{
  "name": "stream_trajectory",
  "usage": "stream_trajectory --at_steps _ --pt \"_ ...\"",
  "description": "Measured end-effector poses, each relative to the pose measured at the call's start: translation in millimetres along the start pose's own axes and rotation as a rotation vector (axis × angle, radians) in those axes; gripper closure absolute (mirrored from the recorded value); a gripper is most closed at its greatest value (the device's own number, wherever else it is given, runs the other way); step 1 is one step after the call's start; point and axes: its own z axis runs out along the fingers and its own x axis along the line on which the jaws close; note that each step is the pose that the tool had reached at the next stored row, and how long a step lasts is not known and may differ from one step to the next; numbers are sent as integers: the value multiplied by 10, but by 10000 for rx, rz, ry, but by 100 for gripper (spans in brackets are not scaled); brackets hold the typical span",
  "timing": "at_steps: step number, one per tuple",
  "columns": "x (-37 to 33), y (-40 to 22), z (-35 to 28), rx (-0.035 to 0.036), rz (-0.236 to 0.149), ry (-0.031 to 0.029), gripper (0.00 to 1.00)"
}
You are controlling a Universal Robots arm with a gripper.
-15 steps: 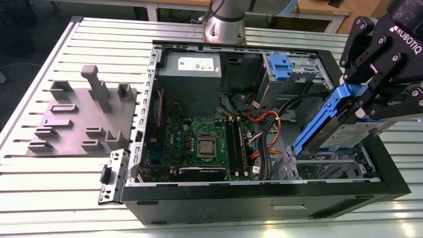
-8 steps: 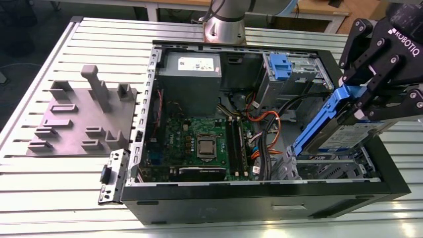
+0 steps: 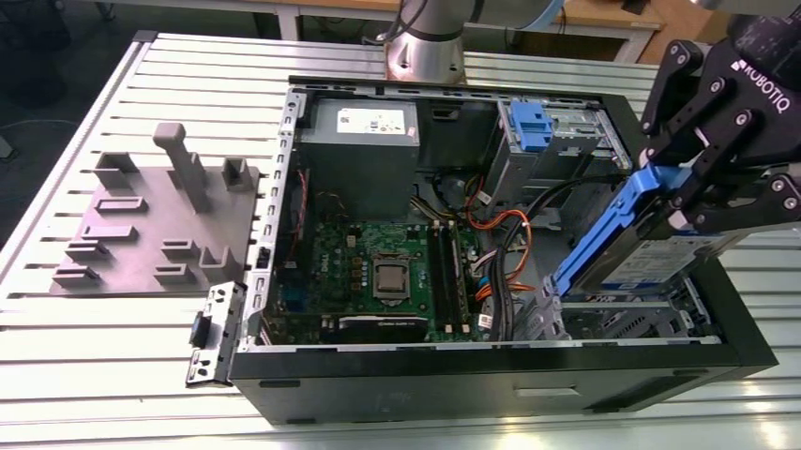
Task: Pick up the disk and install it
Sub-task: 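Insert the disk into the insertion slot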
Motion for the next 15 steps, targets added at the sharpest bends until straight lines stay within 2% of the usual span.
stream_trajectory --at_steps 15 --pt "27 -5 125 0 0 1 63"
